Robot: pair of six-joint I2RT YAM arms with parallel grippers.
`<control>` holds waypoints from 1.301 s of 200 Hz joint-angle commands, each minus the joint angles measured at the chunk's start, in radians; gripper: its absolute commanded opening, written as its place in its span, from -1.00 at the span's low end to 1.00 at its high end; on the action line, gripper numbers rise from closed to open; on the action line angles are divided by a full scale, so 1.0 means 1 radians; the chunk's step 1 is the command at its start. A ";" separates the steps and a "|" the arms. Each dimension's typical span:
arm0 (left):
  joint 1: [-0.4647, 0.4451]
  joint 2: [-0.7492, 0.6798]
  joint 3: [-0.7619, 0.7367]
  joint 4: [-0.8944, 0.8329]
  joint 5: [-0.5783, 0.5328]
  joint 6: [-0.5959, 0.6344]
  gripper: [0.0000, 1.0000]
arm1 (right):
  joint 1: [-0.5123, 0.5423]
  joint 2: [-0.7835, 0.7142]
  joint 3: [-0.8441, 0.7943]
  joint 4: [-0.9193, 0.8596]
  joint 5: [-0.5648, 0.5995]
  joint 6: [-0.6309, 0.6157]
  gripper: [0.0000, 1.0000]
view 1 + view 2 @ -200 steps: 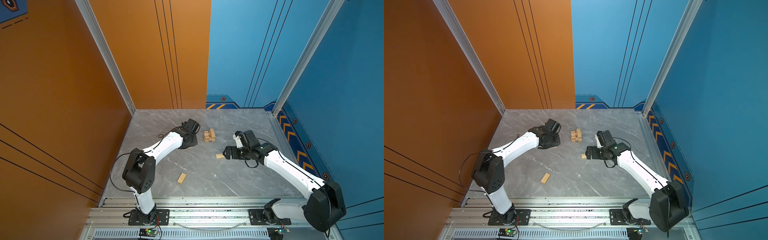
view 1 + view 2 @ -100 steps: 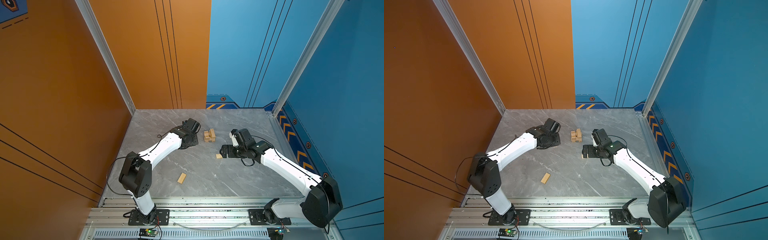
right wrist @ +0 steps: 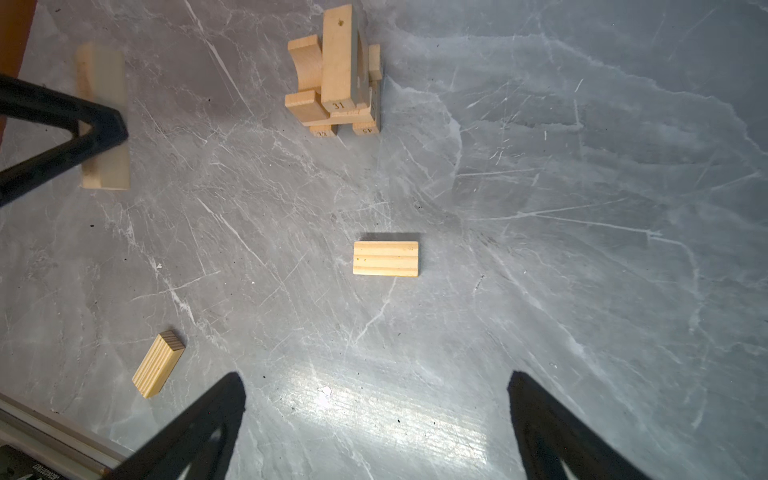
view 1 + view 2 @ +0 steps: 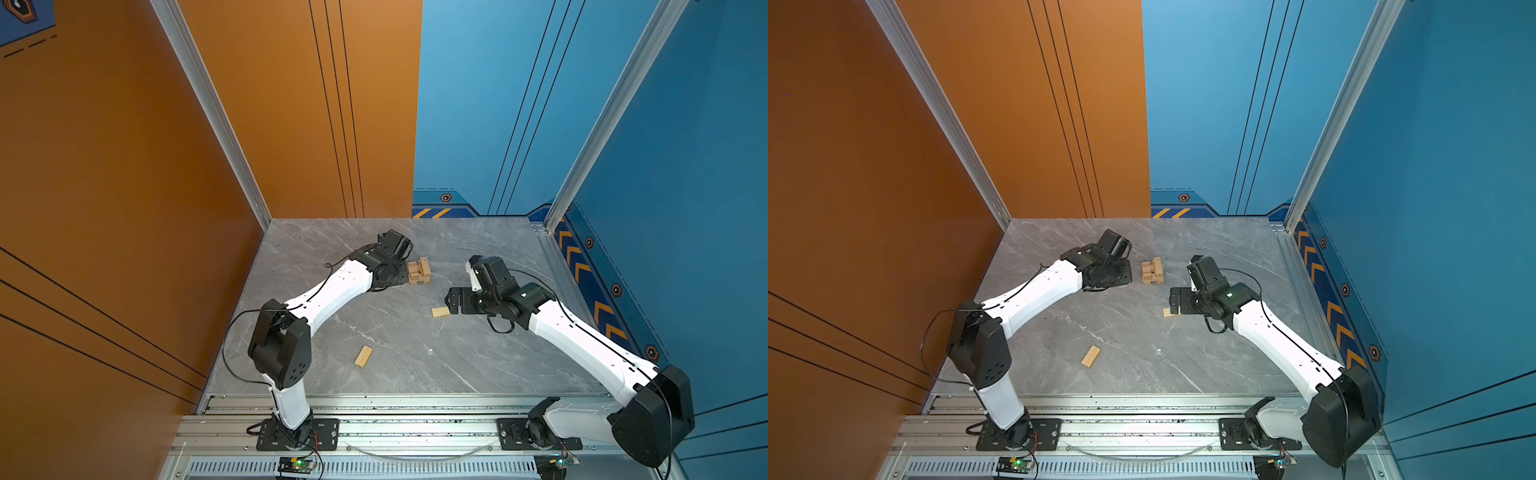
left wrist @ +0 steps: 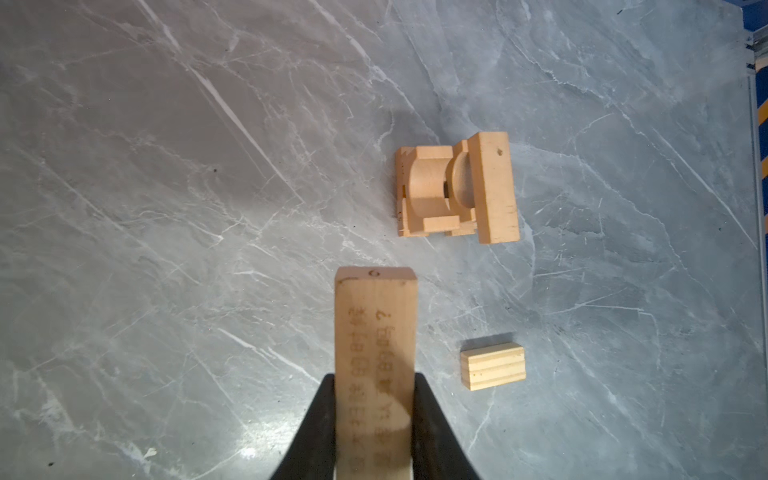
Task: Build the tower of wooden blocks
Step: 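Lift the engraved block with the left gripper and carry it toward the structure, then lower the engraved block upright beside the structure with the left gripper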
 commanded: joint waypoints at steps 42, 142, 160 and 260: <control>-0.015 0.134 0.128 -0.018 0.055 0.025 -0.62 | -0.039 -0.024 0.006 -0.034 0.022 0.009 1.00; -0.002 0.298 0.298 -0.041 0.101 0.039 -0.63 | -0.087 0.003 0.007 -0.004 -0.018 0.003 1.00; 0.003 0.319 0.320 -0.043 0.108 0.039 -0.64 | -0.092 0.017 0.013 -0.002 -0.023 0.002 1.00; 0.022 0.401 0.408 -0.059 0.125 0.036 -0.65 | -0.122 0.059 0.035 0.013 -0.047 -0.006 1.00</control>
